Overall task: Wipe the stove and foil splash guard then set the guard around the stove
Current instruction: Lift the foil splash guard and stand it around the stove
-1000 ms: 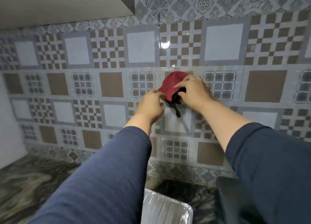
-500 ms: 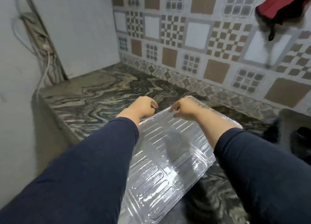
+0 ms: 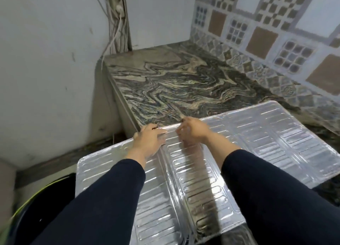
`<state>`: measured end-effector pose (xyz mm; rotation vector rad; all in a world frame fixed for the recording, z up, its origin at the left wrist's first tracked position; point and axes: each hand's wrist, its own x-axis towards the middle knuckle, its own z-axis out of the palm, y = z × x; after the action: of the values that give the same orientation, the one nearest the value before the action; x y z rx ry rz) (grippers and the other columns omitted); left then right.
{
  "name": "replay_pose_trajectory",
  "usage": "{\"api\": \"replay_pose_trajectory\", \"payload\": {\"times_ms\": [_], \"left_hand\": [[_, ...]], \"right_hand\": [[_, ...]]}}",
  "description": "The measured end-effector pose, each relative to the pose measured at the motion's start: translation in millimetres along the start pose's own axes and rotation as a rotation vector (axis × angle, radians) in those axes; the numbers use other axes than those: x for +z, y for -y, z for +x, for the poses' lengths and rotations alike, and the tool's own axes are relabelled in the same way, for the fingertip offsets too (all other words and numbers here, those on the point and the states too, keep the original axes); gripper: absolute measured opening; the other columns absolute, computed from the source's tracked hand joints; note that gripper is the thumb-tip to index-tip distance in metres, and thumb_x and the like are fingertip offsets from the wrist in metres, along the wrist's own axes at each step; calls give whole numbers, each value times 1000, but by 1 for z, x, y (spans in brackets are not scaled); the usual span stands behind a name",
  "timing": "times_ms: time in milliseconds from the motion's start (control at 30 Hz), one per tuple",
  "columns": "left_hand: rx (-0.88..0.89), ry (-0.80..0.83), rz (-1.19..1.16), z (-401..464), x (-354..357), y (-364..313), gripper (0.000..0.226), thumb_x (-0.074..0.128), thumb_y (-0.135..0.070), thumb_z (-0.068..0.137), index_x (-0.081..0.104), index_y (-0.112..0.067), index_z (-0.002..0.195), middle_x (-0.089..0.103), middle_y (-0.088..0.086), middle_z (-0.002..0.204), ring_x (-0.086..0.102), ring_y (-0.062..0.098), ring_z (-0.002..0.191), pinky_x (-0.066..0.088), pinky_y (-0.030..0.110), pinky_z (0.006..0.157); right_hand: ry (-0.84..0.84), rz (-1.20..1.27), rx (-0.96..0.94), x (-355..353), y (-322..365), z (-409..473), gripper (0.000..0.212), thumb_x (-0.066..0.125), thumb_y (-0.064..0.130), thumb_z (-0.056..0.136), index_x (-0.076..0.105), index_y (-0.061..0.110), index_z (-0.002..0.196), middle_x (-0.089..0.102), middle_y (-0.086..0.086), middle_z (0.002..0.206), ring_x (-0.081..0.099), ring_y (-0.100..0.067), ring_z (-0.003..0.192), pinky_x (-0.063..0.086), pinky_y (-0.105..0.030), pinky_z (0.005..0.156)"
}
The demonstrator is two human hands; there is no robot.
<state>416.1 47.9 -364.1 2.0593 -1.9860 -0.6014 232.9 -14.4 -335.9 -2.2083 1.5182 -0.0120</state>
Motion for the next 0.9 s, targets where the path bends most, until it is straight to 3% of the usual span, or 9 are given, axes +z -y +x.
{"api": "replay_pose_trajectory", "payload": {"times_ms": [100,200,300,400,567,633,733,800,900], "left_hand": [[13,12,8,5,4,-6,38,62,-45,85,59,-40,123,41,-3,145,32,24,136,27,42,111],[-12,-12,-26,7,6,-10,42,70,-43,79,61,-39,120,47,-5,136,35,21,131,28,41,108],[-5,-11,-45,8,3,-12,46,75,-41,75,60,-40,119,50,-6,124,39,19,124,34,40,105],[17,-3,-46,7,-6,-15,46,78,-40,72,60,-40,115,50,-4,115,41,19,117,38,39,98],[71,-60,-184,15,-52,-27,23,79,-21,74,71,-33,91,64,-6,102,60,18,106,47,36,94],[96,-94,-224,14,-75,-36,22,78,-14,74,73,-28,90,66,-4,105,61,15,103,47,34,96],[141,-162,-208,8,-109,-44,26,76,-9,76,74,-23,98,61,-8,94,54,7,90,41,22,85],[169,-214,-178,2,-136,-44,27,78,-10,75,76,-25,97,57,-10,85,53,8,87,40,22,81],[232,-298,-119,-9,-179,-37,29,81,-11,71,77,-28,93,59,-10,87,55,9,89,43,24,81]], "right_hand": [[41,-56,-24,-3,-2,14,16,72,30,75,72,40,87,63,-3,119,58,-26,112,45,-37,97],[32,-155,-26,-6,-6,21,17,70,36,75,67,43,90,54,-2,122,43,-26,122,23,-48,113],[43,-193,-55,-9,-4,25,25,75,31,74,66,39,97,47,-3,120,38,-25,125,11,-50,116],[70,-176,-75,-18,2,20,32,79,27,70,67,35,99,45,1,115,45,-21,121,19,-46,112],[-36,-103,-160,-56,12,9,25,78,25,69,70,37,89,49,1,110,55,-20,106,42,-40,98],[-97,-85,-156,-76,19,5,20,70,23,75,71,38,88,57,1,108,58,-20,105,44,-35,94],[-169,-118,-133,-110,30,-3,19,67,24,78,73,35,93,68,5,108,61,-18,104,48,-31,89],[-238,-149,-116,-134,33,-13,19,68,27,79,73,37,95,69,8,110,61,-17,105,47,-32,91],[-347,-189,-88,-167,34,-32,15,68,29,81,73,37,92,68,9,111,60,-17,107,45,-30,88]]}}
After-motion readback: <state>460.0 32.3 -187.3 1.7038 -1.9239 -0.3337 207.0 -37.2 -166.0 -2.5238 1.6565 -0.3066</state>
